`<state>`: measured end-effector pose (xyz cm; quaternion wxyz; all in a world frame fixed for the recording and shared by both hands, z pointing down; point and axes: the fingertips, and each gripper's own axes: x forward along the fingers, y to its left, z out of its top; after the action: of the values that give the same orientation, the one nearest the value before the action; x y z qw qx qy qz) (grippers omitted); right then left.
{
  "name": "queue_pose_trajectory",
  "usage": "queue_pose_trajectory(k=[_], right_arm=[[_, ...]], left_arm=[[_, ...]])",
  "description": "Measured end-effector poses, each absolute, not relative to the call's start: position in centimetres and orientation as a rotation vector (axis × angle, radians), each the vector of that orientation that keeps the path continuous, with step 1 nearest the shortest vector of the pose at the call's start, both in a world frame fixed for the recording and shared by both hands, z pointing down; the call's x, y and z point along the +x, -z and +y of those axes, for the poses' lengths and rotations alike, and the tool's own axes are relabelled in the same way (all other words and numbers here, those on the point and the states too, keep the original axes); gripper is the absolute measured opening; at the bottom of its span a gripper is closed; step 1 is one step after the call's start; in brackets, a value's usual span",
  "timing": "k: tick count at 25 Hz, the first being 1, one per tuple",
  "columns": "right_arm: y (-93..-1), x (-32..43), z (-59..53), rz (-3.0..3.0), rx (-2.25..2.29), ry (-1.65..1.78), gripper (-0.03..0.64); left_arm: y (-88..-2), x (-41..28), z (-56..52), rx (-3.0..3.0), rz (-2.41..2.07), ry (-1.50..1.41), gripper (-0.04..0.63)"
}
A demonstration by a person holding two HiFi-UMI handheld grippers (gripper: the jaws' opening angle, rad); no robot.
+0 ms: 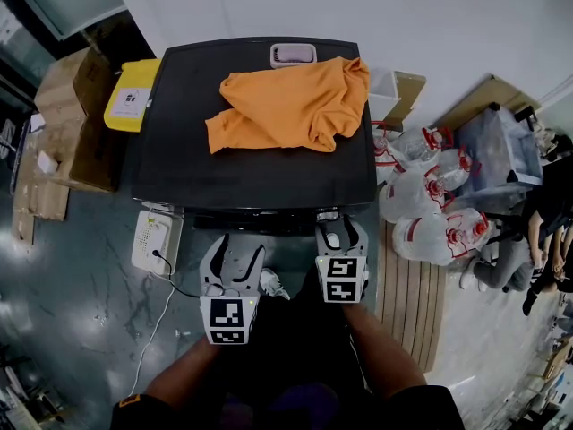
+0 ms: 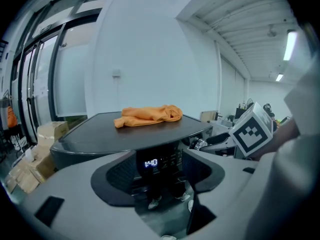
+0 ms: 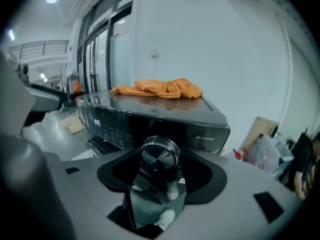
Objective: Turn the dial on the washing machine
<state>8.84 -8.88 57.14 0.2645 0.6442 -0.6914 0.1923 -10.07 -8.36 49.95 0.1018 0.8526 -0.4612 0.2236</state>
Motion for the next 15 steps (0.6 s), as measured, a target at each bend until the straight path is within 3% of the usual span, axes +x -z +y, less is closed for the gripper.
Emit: queue_pose_trajectory(k=[7,15], right_arm=[[-56.93,7.77,-9.38,-1.760,1.653,-0.284,0.262],[-57.33,8.49,-9.36,-1.820,1.747,-0.493,0.255]], left_arm=[[-49.79,-10.39,-8.54,2.521,-1.371,-0.664,0.287],[-49.91,-10.61,-8.58,2.520,-1.365,-0.660,0.286]])
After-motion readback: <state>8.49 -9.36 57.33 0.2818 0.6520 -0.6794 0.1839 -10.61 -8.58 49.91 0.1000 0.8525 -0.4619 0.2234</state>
